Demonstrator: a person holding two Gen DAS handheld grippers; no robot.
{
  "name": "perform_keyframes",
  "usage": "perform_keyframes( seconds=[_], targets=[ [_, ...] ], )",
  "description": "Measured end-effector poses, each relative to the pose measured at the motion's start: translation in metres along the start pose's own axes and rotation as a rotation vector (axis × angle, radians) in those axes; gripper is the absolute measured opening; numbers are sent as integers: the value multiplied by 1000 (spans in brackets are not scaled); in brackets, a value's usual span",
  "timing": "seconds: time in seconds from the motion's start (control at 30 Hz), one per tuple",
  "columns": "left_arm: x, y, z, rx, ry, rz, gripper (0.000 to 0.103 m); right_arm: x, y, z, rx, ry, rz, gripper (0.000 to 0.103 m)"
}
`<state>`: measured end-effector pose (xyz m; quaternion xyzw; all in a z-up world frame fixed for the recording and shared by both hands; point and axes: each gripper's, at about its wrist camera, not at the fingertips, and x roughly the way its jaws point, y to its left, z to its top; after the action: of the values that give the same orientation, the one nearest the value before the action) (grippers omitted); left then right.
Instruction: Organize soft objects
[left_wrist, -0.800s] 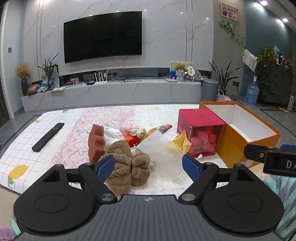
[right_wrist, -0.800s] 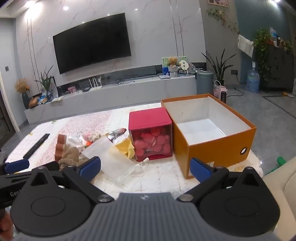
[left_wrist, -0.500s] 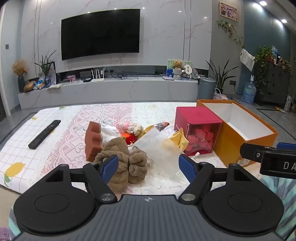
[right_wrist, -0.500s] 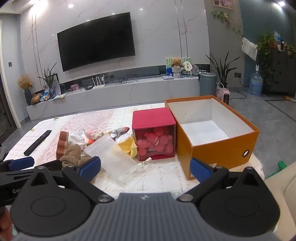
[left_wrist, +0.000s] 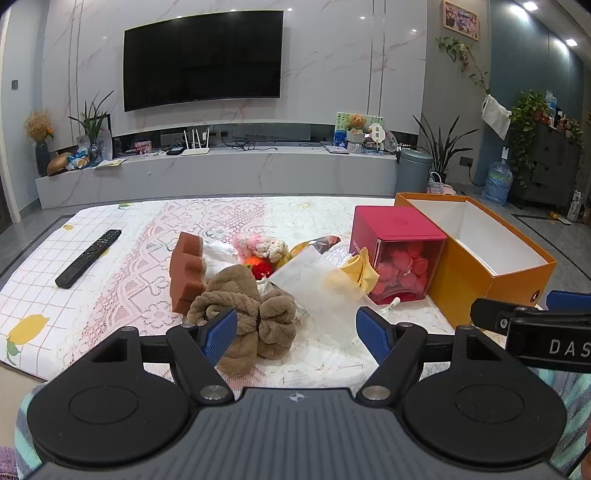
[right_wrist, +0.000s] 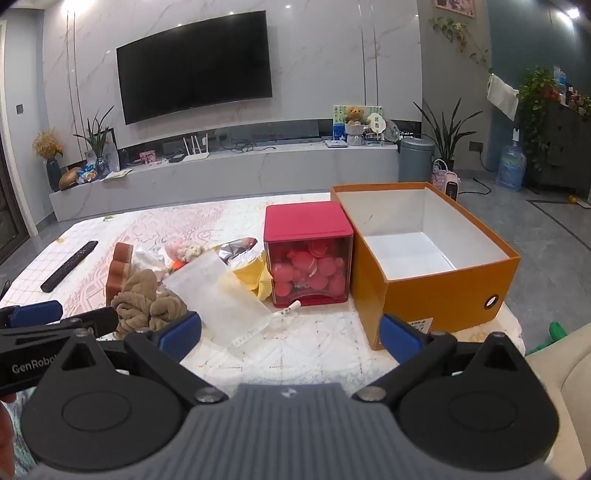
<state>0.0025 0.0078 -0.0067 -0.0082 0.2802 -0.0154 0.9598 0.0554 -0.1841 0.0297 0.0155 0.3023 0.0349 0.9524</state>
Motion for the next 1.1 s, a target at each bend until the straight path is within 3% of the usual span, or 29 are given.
perform_keyframes(
  seconds=[1.1],
  targets=[
    [-1,0,-3,-2,16,-6,87,7,5,-5,-16,28,-17,100]
  ],
)
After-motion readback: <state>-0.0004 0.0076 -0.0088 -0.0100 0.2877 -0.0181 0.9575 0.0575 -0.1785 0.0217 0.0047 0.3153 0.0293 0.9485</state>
